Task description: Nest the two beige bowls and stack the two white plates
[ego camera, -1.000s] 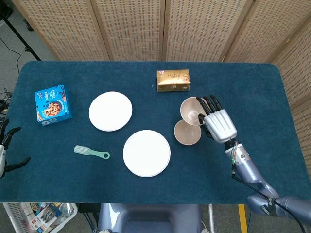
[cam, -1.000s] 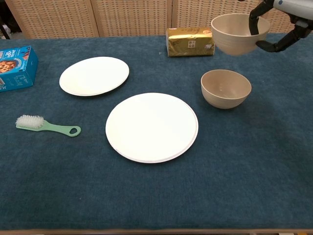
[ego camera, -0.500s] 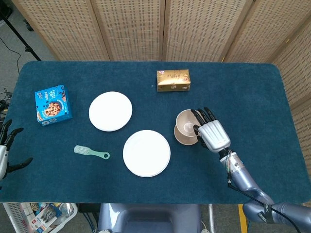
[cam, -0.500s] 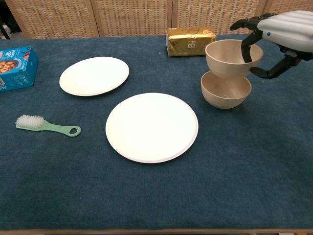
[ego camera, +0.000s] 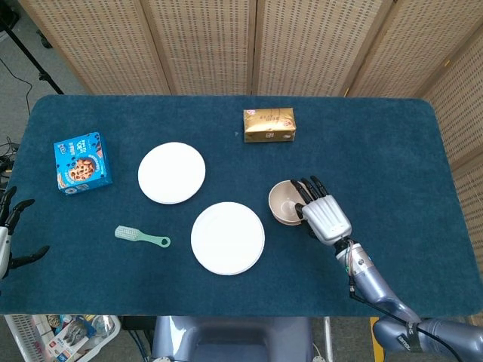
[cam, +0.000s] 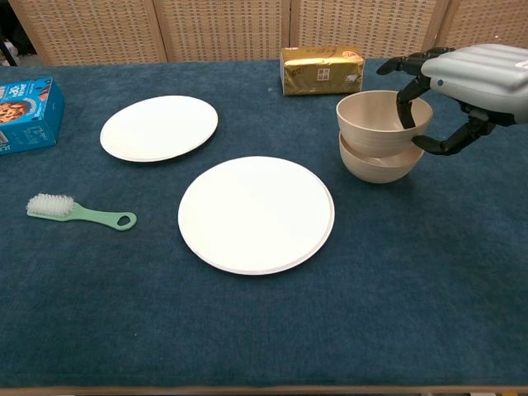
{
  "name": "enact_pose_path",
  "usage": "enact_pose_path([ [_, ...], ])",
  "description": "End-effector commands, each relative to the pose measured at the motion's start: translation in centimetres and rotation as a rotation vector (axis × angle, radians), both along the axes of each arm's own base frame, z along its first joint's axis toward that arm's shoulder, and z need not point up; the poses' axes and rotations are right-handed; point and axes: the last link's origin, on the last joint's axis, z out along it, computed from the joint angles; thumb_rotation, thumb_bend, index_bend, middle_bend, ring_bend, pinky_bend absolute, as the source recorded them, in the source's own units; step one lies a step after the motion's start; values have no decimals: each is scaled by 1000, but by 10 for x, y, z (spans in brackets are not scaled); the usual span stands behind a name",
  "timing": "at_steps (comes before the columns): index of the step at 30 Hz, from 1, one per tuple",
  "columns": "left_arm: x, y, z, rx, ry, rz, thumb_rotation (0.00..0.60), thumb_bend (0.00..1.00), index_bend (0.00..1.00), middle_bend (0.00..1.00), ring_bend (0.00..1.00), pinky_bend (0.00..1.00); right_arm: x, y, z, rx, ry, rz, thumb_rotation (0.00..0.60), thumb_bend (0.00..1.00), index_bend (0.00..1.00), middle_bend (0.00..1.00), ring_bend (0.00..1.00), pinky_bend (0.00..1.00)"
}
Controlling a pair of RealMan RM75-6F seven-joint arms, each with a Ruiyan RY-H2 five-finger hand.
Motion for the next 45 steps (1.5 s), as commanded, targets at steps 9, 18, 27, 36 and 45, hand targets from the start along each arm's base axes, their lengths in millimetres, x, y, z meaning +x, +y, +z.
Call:
enact_pose_path([
  [9, -1, 0, 2, 2, -7, 4, 600, 18, 198, 0, 0, 0, -1, -6, -11, -5, 28, 3, 600, 540, 618, 53, 0, 0],
  [18, -2, 0, 0, -4, -3, 6, 600, 18, 199, 0, 0, 0, -6, -2, -10, 41, 39, -22, 600, 540, 237, 0, 0, 0],
  [27, -1, 0, -1, -4, -3, 6, 600, 18, 199, 0, 0, 0, -5, 6, -9, 58, 39, -16, 600, 540, 109, 0, 0, 0],
  [36, -1, 0, -3, -17, -1, 7, 600, 18, 198, 0, 0, 0, -1, 21, 4, 57, -4, 16, 600, 540, 85, 0, 0, 0],
  [45, 1, -1, -7, -27, 2, 0, 600, 18, 199, 0, 0, 0, 9, 18, -9, 103, 7, 39, 600, 542, 78, 0, 0, 0],
])
